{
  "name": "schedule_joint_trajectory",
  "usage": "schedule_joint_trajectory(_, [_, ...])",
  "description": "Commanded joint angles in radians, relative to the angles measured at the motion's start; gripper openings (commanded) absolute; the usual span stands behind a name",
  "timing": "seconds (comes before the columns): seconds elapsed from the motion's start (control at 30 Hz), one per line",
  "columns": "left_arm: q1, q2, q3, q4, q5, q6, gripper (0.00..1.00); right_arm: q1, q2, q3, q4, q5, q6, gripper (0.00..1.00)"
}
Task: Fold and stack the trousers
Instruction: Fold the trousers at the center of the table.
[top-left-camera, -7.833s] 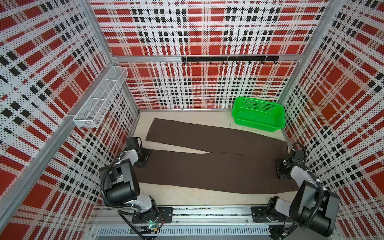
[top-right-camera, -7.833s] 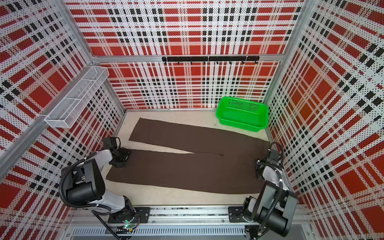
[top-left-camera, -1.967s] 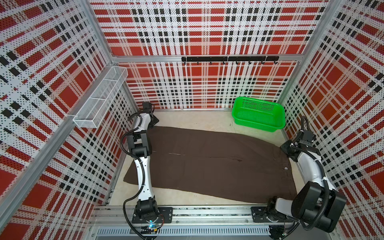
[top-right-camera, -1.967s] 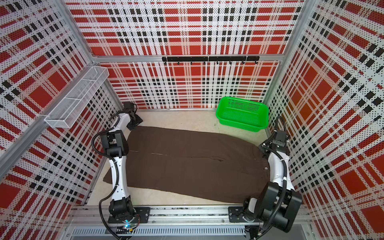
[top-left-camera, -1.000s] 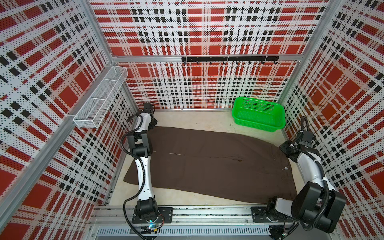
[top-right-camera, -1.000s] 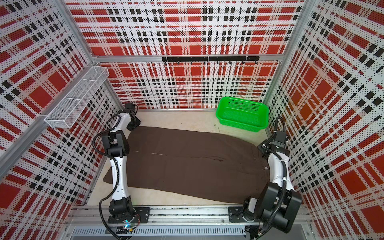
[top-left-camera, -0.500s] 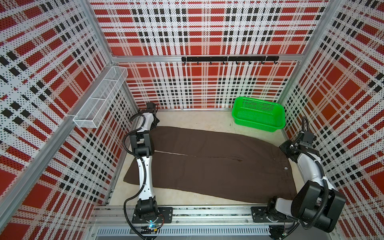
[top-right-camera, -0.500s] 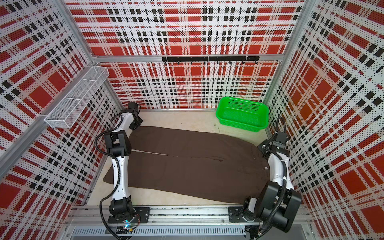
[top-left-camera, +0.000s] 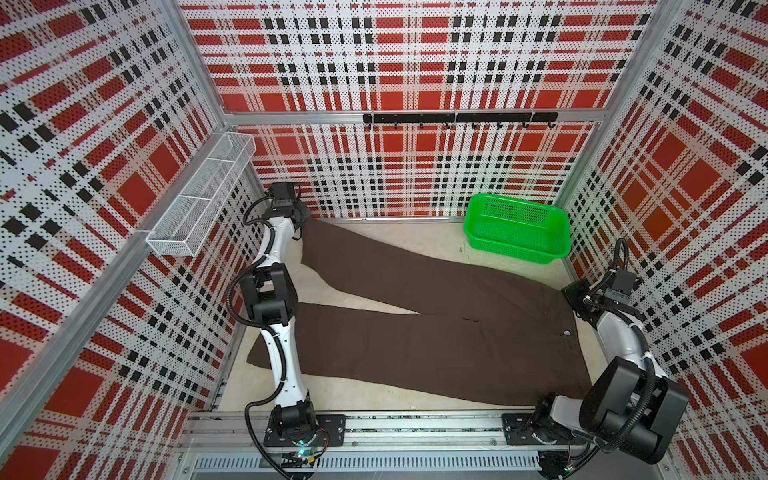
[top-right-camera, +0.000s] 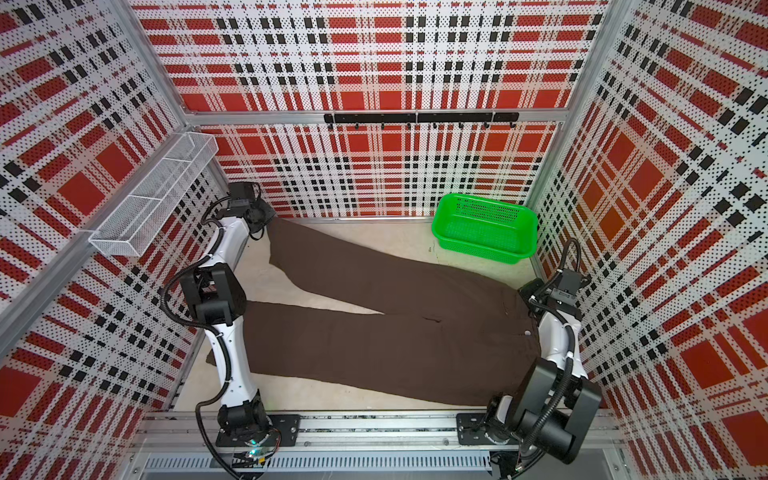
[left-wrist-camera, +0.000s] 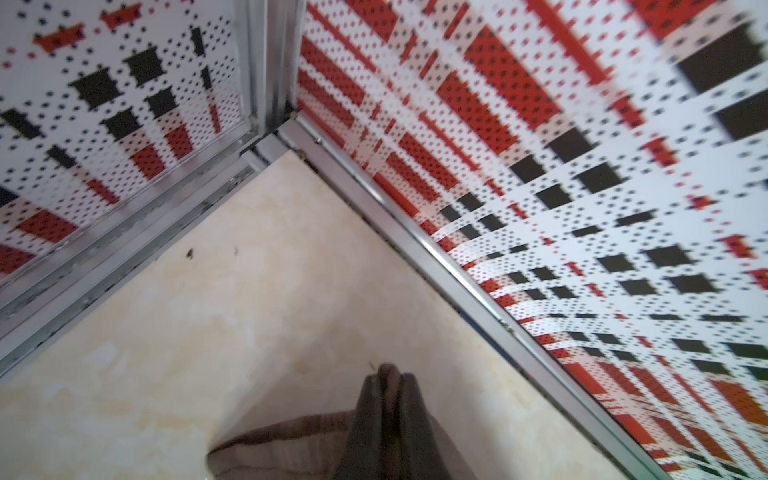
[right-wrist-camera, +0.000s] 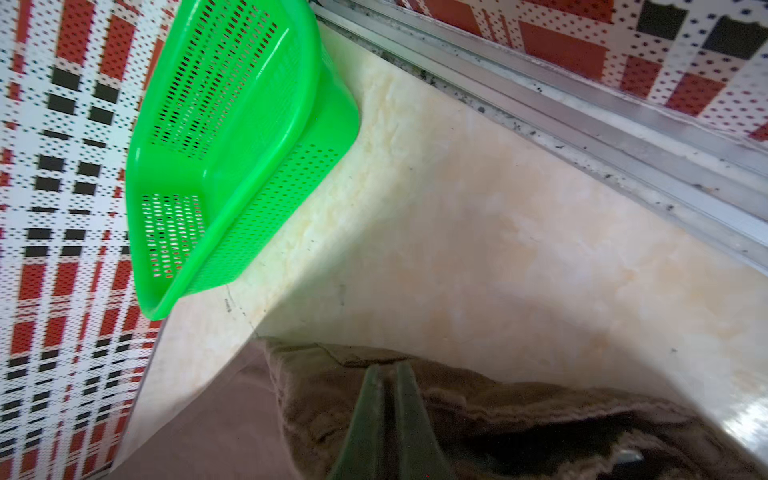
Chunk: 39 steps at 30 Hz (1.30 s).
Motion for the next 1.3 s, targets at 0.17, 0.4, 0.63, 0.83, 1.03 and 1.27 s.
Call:
schedule_joint_trajectory(0.17, [0.069,-0.045,-0.083,0.213,0.173,-0.009,0.0,-0.075,0.035,0.015,0.187,-0.119,0.063,0.0])
schedule_joint_trajectory(0.4, [0.109,-0.026,-0.082,0.205,0.194,-0.058,0.0,-0.118,0.026,0.01,0.198,-0.088,0.074,0.0])
schedule_joint_trajectory(0.63, [0.099,0.077,0.107,0.166,0.239,-0.109,0.0,-0.126,0.09,0.054,0.304,-0.102,0.161,0.0])
schedule_joint_trajectory(0.83, [0.094,0.168,0.286,0.142,0.263,-0.163,0.0,-0.126,0.157,0.09,0.418,-0.109,0.226,0.0])
schedule_joint_trajectory(1.03, [0.082,0.208,0.317,0.245,0.295,-0.239,0.0,-0.123,0.227,0.123,0.524,-0.074,0.284,0.0])
schedule_joint_trajectory(1.27, [0.057,0.242,0.317,0.329,0.307,-0.302,0.0,-0.119,0.283,0.191,0.583,-0.01,0.29,0.0])
